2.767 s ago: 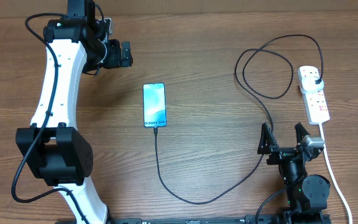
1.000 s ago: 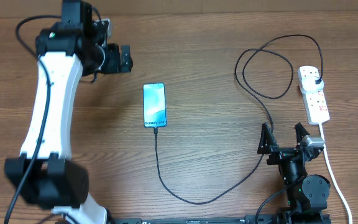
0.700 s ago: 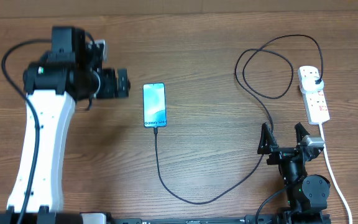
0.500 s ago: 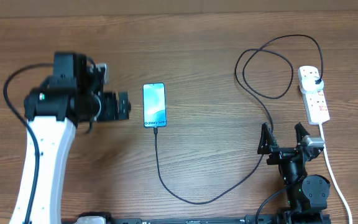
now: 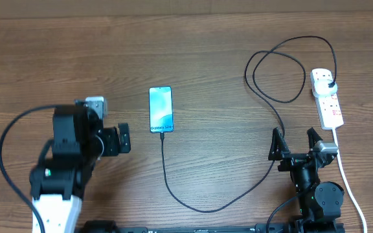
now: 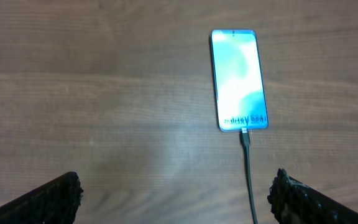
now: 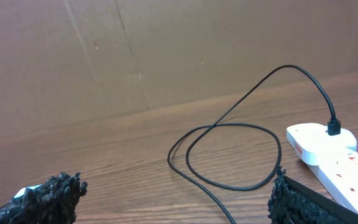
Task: Plug charger to phone and switch on socket
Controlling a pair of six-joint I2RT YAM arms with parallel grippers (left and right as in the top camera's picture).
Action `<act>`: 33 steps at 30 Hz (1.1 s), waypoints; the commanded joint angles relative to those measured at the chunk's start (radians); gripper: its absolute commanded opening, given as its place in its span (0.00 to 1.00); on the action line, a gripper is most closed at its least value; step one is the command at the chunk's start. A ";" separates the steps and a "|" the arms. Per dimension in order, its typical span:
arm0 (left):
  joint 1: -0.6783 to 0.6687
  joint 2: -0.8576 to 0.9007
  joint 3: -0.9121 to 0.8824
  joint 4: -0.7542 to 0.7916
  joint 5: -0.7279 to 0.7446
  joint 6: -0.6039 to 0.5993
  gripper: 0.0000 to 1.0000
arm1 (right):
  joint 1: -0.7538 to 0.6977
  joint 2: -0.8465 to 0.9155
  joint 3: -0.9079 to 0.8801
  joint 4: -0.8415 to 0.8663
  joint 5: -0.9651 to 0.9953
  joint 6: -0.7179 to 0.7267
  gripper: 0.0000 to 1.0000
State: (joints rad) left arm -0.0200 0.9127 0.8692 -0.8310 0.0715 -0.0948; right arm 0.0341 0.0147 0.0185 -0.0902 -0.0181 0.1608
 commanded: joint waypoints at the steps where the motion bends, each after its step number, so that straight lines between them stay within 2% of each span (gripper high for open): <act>1: -0.006 -0.095 -0.101 0.077 -0.023 0.021 1.00 | 0.004 -0.012 -0.011 0.006 0.010 0.000 1.00; 8: -0.006 -0.298 -0.348 0.402 -0.016 0.021 1.00 | 0.004 -0.012 -0.011 0.006 0.010 0.000 1.00; 13: -0.006 -0.415 -0.497 0.564 -0.011 0.027 1.00 | 0.004 -0.012 -0.011 0.006 0.010 0.000 1.00; 18: -0.006 -0.551 -0.633 0.697 0.051 0.171 1.00 | 0.004 -0.012 -0.011 0.006 0.010 0.000 1.00; 23: 0.005 -0.672 -0.757 0.861 0.048 0.230 1.00 | 0.004 -0.012 -0.011 0.006 0.010 0.000 1.00; 29: 0.032 -0.796 -0.859 0.894 0.049 0.237 1.00 | 0.004 -0.012 -0.011 0.006 0.010 0.000 1.00; 33: 0.033 -0.852 -0.864 0.829 0.044 0.253 1.00 | 0.004 -0.012 -0.011 0.006 0.010 0.000 1.00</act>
State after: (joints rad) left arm 0.0048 0.1081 0.0170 0.0196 0.1085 0.1165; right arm 0.0345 0.0147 0.0185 -0.0898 -0.0181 0.1608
